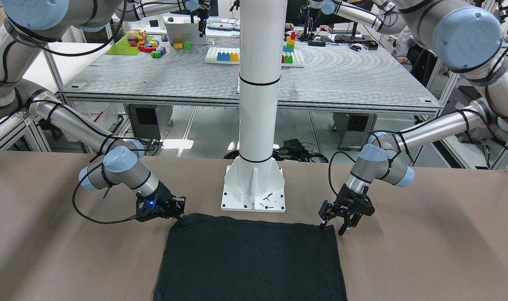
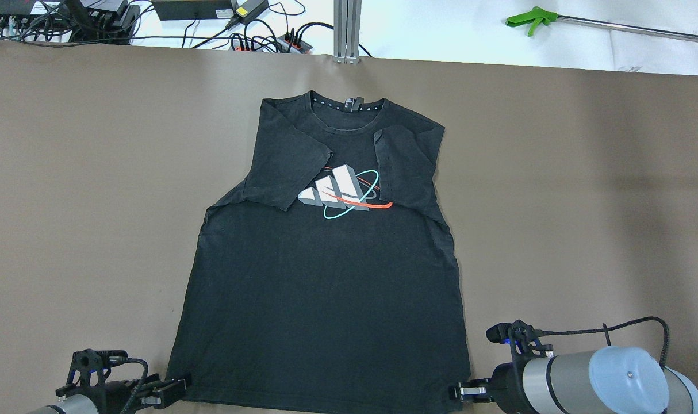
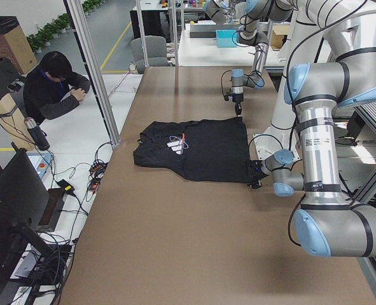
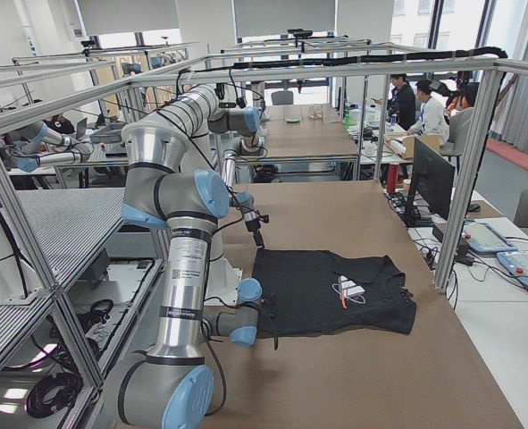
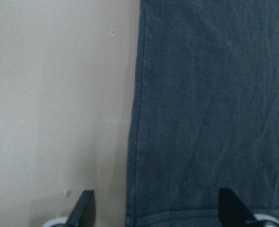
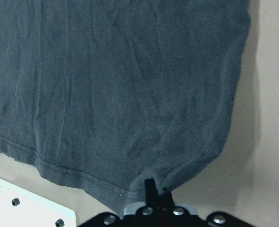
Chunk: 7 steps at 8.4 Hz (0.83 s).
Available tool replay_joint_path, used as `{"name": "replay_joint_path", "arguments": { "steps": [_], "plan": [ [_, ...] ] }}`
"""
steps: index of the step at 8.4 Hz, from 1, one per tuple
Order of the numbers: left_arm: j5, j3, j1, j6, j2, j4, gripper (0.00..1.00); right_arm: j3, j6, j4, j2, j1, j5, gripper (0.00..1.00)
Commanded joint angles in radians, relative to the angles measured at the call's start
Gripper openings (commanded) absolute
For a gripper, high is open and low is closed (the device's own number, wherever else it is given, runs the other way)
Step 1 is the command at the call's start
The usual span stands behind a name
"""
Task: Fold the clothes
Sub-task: 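Grasp the hem corners nearest the robot with both grippers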
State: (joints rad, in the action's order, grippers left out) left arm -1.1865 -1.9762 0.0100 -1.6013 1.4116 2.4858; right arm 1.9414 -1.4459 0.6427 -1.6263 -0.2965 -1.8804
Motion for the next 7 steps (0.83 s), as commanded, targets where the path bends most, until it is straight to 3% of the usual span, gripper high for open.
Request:
{"name": "replay_joint_path", "arguments": {
  "steps": [1,5,7],
  "plan": [
    [0.019,0.0,-0.002,0.0,0.001,-0.001,0.0,0.001,0.001,0.0,0.003,0.0,0.001,0.0],
    [-0.01,-0.1,-0.001,0.001,0.003,-0.073,0.0,0.022,-0.001,0.0,0.005,-0.021,-0.022,0.0],
    [-0.091,-0.159,0.027,0.014,0.0,-0.065,0.0,0.082,-0.002,-0.002,-0.003,-0.074,-0.126,0.0]
  ]
}}
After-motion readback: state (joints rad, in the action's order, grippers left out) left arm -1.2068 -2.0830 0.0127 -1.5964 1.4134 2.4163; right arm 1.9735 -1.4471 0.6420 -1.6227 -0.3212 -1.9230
